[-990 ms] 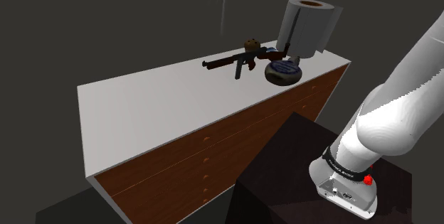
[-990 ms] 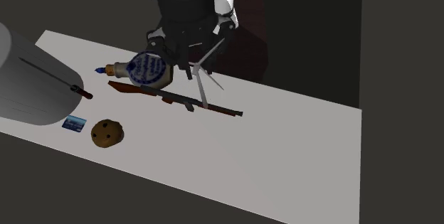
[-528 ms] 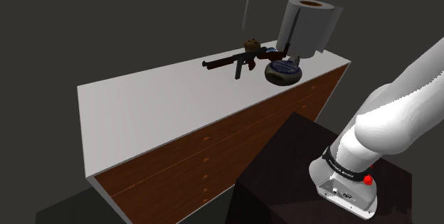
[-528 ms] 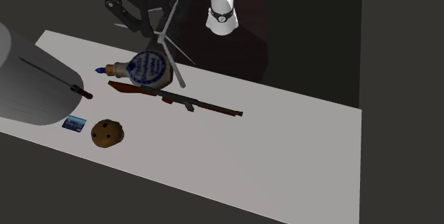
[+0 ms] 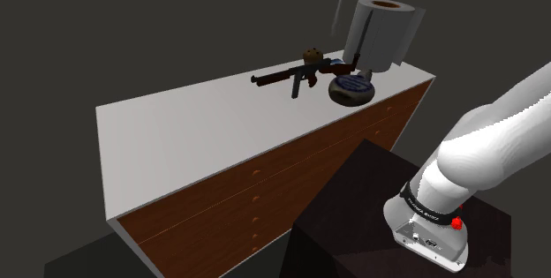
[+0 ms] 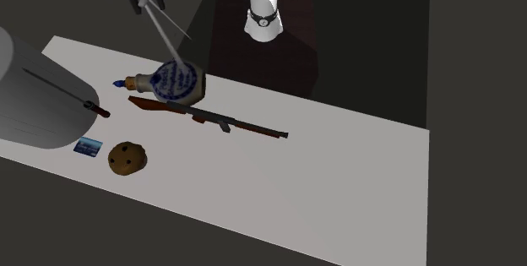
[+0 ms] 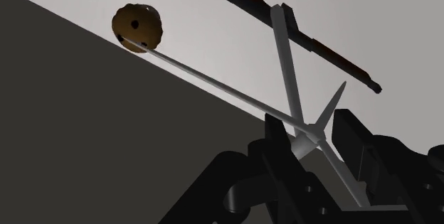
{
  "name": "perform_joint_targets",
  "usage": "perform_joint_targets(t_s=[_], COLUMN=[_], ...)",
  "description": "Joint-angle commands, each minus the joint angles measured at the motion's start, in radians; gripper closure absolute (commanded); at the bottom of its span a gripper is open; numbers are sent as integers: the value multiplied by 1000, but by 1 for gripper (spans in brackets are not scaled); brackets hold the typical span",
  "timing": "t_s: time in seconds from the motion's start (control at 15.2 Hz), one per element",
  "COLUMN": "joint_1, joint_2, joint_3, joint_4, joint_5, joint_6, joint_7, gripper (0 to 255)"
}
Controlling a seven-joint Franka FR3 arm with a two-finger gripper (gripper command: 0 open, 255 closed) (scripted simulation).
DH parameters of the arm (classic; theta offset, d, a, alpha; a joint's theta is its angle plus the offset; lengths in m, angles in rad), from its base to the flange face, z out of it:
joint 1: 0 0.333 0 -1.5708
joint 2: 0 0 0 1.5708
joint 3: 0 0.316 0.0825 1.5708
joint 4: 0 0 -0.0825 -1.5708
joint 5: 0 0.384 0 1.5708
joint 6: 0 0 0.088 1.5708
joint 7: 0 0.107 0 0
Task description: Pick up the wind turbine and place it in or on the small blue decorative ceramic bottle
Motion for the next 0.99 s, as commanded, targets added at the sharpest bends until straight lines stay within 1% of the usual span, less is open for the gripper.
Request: perform_joint_targets(t_s=[0.0, 0.33, 0.59, 0.92], joint_1=[-13, -48, -74, -80], joint_2=[-19, -42, -39, -81], joint_3=[-25, -106, -178, -168], joint_4=[-7, 14, 55, -56], joint_5=[-2, -5, -3, -18], joint_6=[-16, -70, -118, -45], joint_7=[-38, -149, -243, -242], gripper=[255, 255, 255, 255])
